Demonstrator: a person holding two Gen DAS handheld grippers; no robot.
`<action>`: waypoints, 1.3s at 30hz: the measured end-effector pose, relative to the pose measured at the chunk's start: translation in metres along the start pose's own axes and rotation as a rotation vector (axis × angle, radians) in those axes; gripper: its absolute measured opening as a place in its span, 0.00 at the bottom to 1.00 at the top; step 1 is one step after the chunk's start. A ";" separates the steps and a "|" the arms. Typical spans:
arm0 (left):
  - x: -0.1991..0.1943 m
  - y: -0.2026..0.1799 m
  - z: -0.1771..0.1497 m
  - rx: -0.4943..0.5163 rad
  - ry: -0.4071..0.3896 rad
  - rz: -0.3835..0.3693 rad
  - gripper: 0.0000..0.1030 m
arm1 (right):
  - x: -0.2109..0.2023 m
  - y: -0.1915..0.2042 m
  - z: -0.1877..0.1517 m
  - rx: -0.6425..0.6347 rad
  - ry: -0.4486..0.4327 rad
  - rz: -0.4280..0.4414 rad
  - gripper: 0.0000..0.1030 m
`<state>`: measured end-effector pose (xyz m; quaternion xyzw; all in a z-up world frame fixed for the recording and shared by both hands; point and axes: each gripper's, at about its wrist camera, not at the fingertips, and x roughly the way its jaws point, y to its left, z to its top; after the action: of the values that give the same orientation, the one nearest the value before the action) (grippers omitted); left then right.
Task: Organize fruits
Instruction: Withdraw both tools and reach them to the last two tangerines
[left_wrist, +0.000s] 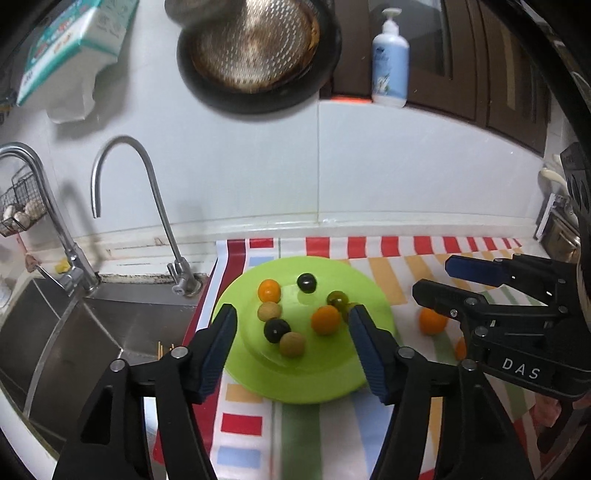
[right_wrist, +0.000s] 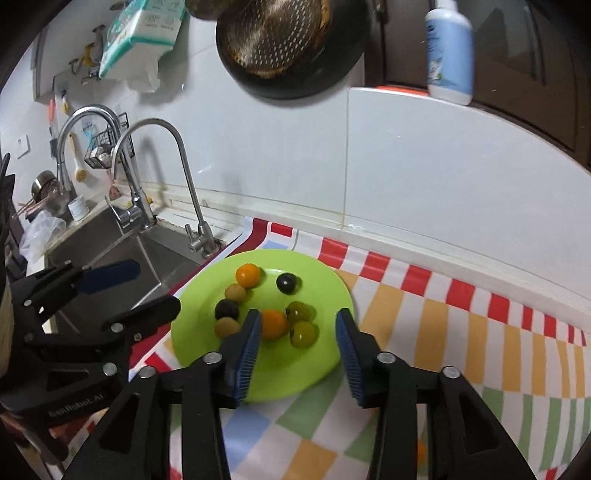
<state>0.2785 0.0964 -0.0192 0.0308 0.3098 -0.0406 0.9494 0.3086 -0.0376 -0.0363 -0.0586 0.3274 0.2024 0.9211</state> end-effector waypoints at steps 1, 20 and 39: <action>-0.005 -0.004 -0.001 0.004 -0.004 -0.002 0.64 | -0.006 -0.001 -0.002 0.004 -0.006 -0.001 0.46; -0.037 -0.065 -0.027 0.062 -0.038 -0.031 0.86 | -0.072 -0.041 -0.059 0.093 -0.040 -0.124 0.65; 0.019 -0.098 -0.062 0.145 0.092 -0.080 0.86 | -0.022 -0.076 -0.102 0.106 0.127 -0.186 0.65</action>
<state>0.2477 0.0032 -0.0833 0.0890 0.3505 -0.0992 0.9270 0.2649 -0.1387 -0.1036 -0.0525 0.3884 0.0942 0.9151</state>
